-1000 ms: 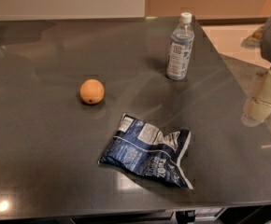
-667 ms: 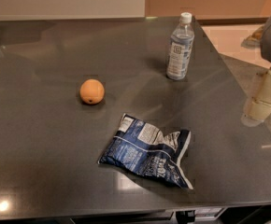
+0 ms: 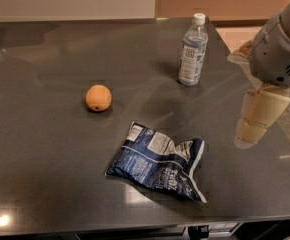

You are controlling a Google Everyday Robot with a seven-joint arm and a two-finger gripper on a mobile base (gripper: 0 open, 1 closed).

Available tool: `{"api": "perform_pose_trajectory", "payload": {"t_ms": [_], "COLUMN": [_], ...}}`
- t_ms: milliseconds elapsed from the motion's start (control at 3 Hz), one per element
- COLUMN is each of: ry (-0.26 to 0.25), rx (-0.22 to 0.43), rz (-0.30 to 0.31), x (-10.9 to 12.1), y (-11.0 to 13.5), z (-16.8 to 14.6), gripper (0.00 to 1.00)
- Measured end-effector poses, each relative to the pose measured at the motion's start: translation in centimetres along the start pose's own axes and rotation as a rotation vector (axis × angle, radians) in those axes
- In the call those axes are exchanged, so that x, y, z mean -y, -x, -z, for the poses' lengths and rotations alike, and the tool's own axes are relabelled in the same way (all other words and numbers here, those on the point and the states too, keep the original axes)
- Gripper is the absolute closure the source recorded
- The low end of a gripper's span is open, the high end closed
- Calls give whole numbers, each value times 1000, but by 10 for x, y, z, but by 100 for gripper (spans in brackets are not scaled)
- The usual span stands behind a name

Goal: Pick blue chip bag

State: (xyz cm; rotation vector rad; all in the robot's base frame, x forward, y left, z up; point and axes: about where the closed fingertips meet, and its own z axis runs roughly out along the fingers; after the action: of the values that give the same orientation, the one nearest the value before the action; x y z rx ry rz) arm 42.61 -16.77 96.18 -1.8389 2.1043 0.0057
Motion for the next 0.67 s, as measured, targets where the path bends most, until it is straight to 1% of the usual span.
{"api": "perform_pose_trajectory", "payload": {"t_ms": [333,667], "ry": [68,141], "rx": [45,70], "rz": [79,154], "x": [-27,-55], "y": [30,51], "z": [-20,-45], "gripper": [0,0]}}
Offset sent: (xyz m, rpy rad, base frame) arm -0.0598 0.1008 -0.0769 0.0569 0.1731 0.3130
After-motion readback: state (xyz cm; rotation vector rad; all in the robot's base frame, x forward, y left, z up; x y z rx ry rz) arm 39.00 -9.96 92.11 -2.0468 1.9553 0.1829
